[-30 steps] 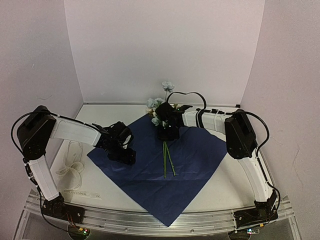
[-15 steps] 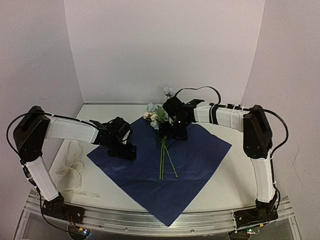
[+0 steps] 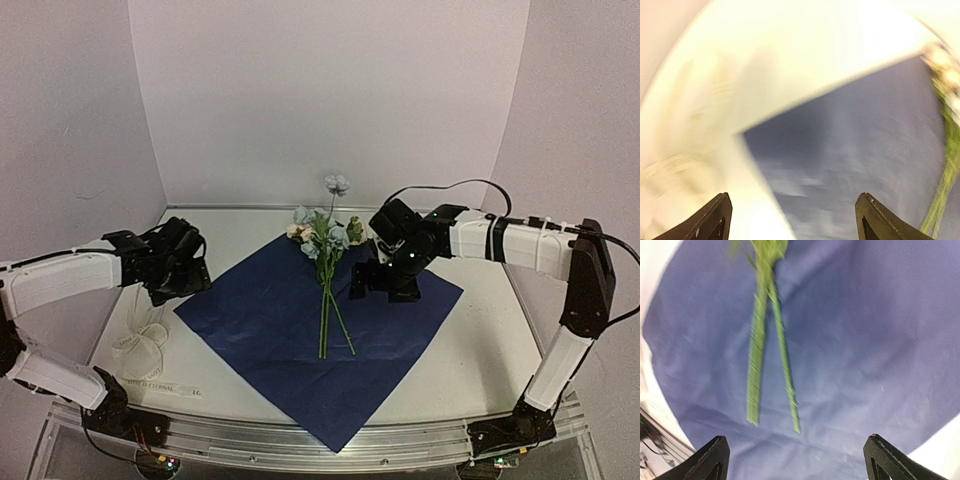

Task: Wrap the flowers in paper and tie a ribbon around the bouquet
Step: Pick up the bottom corner of the flattened wrapping paper from the center of the board.

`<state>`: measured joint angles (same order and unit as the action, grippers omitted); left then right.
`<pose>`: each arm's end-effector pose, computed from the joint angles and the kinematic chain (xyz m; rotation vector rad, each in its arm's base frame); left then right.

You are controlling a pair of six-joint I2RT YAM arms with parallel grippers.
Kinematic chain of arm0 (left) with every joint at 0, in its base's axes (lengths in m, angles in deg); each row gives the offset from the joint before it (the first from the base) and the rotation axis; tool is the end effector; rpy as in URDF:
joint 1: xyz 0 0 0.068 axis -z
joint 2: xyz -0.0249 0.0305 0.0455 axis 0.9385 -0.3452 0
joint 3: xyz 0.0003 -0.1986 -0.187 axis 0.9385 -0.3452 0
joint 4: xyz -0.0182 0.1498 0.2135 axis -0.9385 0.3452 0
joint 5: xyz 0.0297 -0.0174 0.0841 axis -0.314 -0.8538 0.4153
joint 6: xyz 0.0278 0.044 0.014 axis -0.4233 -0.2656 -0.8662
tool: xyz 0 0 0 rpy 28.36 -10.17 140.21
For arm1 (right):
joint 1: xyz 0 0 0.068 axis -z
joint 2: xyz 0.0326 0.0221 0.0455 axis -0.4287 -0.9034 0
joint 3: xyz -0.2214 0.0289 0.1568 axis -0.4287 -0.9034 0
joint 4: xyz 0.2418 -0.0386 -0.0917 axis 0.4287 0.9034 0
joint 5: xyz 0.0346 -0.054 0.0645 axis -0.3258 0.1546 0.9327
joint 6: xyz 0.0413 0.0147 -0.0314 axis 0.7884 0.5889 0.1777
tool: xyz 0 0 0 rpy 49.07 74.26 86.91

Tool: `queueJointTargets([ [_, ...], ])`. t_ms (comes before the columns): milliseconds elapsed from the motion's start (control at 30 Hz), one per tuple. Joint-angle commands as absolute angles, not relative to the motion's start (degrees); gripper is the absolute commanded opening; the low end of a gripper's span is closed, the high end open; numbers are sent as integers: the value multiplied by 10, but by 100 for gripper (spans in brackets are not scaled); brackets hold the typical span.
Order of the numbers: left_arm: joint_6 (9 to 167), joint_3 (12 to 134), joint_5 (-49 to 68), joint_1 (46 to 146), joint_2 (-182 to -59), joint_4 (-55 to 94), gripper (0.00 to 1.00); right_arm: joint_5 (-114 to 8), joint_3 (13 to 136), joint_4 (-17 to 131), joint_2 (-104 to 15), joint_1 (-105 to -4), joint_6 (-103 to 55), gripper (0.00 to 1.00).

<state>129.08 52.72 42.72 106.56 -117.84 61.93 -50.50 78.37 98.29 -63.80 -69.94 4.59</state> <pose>0.2032 -0.1331 0.2401 -0.4728 2.4494 -0.0490 0.2577 0.2623 0.2469 -0.2893 2.8025 0.6290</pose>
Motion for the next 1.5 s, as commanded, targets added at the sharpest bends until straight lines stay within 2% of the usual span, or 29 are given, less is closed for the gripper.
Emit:
queueJointTargets([
  [0, 1365, 456, 460, 1013, -1094, 663, 87, -495, 718, 986, -572, -700, 33, 96],
  [133, 1328, 424, 402, 1012, -1064, 607, 86, -485, 644, 962, -516, -723, 4, 95],
  [367, 1285, 416, 342, 1012, -1075, 562, 86, -538, 520, 941, -410, -847, -219, 94],
  [567, 1258, 432, 307, 1012, -1084, 547, 85, -617, 352, 787, -326, -965, -418, 92],
  [667, 1245, 437, 297, 1012, -1090, 541, 86, -673, 273, 660, -321, -1026, -515, 95],
  [800, 1230, 445, 290, 1012, -1108, 531, 86, -737, 271, 621, -363, -1077, -582, 98],
  [1000, 1221, 455, 279, 1012, -1127, 516, 86, -815, 314, 503, -474, -1133, -656, 97],
  [1167, 1210, 463, 275, 1012, -1137, 510, 85, -839, 346, 491, -511, -1150, -645, 90],
  [1267, 1205, 465, 271, 1012, -1146, 504, 84, -843, 362, 499, -517, -1150, -634, 78],
  [1467, 1198, 468, 262, 1012, -1148, 500, 84, -845, 361, 512, -501, -1150, -656, 74],
])
